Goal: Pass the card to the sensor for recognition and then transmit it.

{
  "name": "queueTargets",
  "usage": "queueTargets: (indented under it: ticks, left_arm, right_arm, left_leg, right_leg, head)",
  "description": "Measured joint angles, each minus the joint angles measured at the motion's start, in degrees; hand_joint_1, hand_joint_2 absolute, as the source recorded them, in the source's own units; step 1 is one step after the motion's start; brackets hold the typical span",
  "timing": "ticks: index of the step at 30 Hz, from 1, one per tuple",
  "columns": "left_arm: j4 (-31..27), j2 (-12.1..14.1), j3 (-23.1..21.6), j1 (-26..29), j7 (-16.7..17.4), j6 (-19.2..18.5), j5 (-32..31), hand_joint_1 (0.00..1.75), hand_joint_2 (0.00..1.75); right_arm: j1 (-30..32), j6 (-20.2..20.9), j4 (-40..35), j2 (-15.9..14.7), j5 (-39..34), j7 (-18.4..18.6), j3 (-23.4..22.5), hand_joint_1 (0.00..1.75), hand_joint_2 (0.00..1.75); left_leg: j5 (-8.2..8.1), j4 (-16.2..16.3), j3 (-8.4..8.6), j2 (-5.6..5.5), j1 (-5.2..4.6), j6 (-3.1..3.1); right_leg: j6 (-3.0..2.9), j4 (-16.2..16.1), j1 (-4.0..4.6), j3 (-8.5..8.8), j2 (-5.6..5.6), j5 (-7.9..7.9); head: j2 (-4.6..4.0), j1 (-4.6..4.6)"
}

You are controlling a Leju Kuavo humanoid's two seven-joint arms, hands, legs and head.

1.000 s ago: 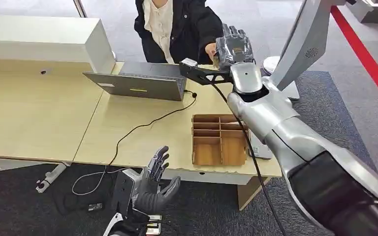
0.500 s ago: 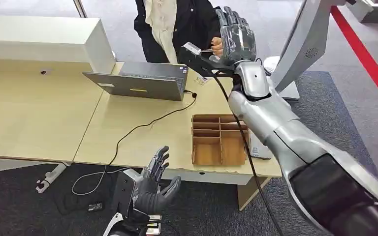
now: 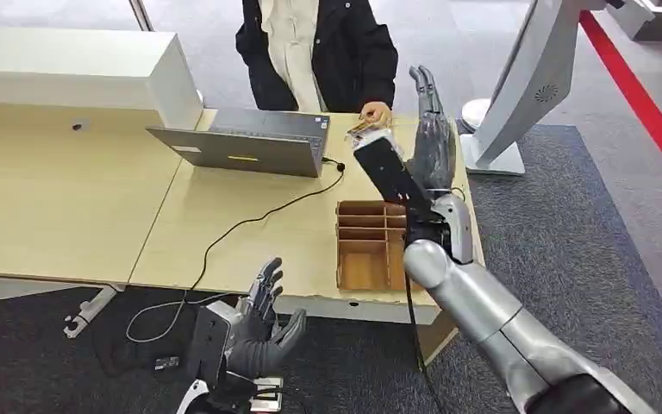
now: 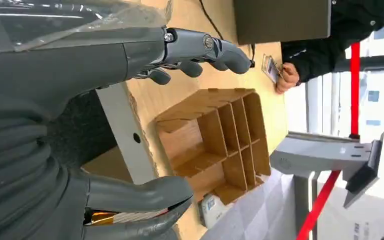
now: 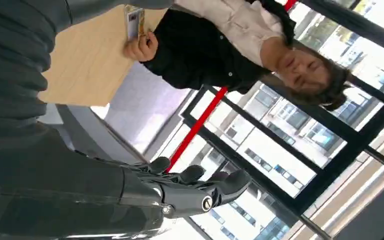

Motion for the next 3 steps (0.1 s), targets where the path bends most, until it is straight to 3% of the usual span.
queueTargets:
  ticks: [3]
  left_arm:
    - [-0.87,0.57,0.0,0.22,0.02,1.92,-0.11,0.0,1.75]
  right_arm:
    - [6.81,-0.07,-7.78,-0.74,-0.96,-2.82,-2.21,0.0,1.75]
  left_leg:
    - [-0.02,-0.02,0.0,0.06,0.01,-0.02]
  right_leg:
    - [-0.01,0.0,0.0,-0.02,0.03,0.0]
  head:
    - [0.0,0.0]
